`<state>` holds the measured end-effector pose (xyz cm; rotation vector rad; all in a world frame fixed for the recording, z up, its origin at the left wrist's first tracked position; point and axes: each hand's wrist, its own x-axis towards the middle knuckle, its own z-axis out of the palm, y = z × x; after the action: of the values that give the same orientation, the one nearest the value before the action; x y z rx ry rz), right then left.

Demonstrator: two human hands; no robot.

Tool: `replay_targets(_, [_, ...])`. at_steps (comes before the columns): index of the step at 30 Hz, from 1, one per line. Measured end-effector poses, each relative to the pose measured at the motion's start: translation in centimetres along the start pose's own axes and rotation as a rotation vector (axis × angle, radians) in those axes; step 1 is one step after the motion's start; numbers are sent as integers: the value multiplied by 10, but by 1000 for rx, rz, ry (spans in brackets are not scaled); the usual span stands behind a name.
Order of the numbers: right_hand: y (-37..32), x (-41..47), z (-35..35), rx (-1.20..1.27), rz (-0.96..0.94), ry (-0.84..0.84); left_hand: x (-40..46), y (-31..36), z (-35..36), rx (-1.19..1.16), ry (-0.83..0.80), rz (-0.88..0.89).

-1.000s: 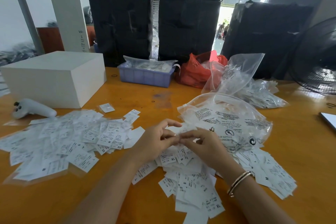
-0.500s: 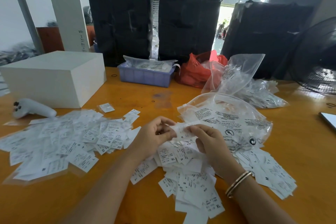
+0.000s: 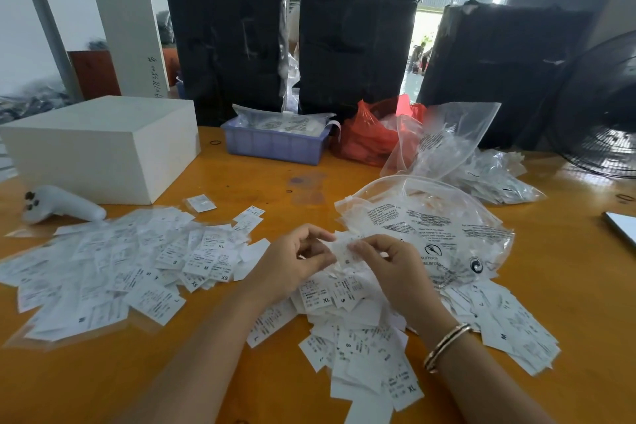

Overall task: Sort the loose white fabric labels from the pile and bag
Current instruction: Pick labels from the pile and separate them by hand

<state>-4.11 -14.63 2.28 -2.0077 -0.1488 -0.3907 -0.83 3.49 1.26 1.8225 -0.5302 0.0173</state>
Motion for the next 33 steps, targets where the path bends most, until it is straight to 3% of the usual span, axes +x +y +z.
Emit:
replay_targets(4, [1,-1,3,-180,-108,-48,-2,5,-1,44,48,80])
replay_targets(9, [2,-3,8,-306,-189,-121,-1,7,7,108,-15,86])
replay_targets(15, [3,0,2,-118,-63,71,1,1,3,25,63,45])
replay_targets(18, [-2,-1,-2,133,-57,188,1,2,2,-3,82,25])
replay_targets(22, [-7,-5,-2,390,-43,194,1,4,2,-31,79,6])
replay_targets(33, [0,-5,4,265,-105,90,2,5,1,-69,84,25])
